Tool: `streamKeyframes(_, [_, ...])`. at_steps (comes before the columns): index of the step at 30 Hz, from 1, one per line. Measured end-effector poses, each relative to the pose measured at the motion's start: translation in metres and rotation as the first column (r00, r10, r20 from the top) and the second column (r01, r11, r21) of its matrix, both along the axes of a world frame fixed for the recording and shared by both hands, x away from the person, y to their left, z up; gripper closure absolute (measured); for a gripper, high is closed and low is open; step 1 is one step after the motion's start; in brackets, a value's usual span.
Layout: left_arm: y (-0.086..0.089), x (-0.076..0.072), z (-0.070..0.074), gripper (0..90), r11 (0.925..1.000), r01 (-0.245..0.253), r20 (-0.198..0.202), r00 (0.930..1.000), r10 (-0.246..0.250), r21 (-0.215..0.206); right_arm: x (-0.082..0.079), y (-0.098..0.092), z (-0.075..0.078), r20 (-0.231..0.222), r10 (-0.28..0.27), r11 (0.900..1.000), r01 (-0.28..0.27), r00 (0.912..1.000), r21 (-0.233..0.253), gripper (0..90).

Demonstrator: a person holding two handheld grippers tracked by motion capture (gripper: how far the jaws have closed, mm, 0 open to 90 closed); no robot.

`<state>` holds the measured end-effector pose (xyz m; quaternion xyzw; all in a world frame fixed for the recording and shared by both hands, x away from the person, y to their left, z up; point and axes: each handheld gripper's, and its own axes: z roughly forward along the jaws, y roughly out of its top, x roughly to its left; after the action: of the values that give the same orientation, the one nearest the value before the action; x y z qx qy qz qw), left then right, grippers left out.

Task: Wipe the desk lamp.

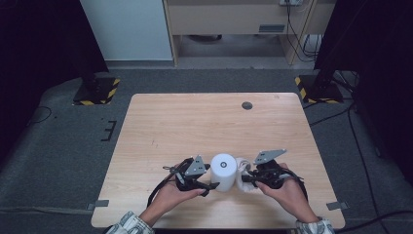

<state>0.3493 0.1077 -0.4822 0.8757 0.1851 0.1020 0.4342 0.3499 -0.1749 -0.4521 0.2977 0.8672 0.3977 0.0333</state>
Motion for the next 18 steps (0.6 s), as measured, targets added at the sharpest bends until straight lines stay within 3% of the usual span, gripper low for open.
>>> streamKeyframes(2, [0.0, 0.0, 0.0, 28.6, 1.0, 0.002, 0.0, 1.0, -0.002, -0.002, -0.002, -0.006, 0.012, 0.021, -0.011, 0.997, 0.009, 0.9997, 0.074, 80.3])
streamKeyframes(4, [0.0, 0.001, 0.0, 28.4, 1.0, 0.004, 0.0, 1.0, -0.004, -0.002, -0.005, -0.007, 0.015, 0.031, -0.019, 0.996, 0.016, 0.9993, 0.086, 80.1])
streamKeyframes(9, [0.0, 0.001, 0.0, 28.0, 1.0, 0.002, 0.0, 1.0, -0.002, 0.001, -0.001, 0.004, -0.008, -0.018, -0.026, 1.0, 0.025, 0.9995, -0.01, 79.7])
streamKeyframes(13, [0.0, 0.001, 0.0, 27.8, 1.0, 0.002, 0.0, 1.0, -0.002, 0.002, 0.0, 0.011, -0.024, -0.047, -0.023, 0.996, 0.019, 0.9986, -0.09, 79.3])
streamKeyframes(15, [0.0, 0.001, 0.0, 27.8, 1.0, 0.002, 0.001, 1.0, -0.002, 0.003, 0.0, 0.009, -0.02, -0.032, -0.027, 0.997, 0.024, 0.9991, -0.075, 78.8])
streamKeyframes(18, [0.0, 0.001, 0.0, 28.0, 1.0, 0.002, -0.003, 1.0, -0.002, 0.0, 0.001, -0.001, -0.006, -0.003, -0.048, 0.998, 0.048, 0.9988, 0.032, 78.6])
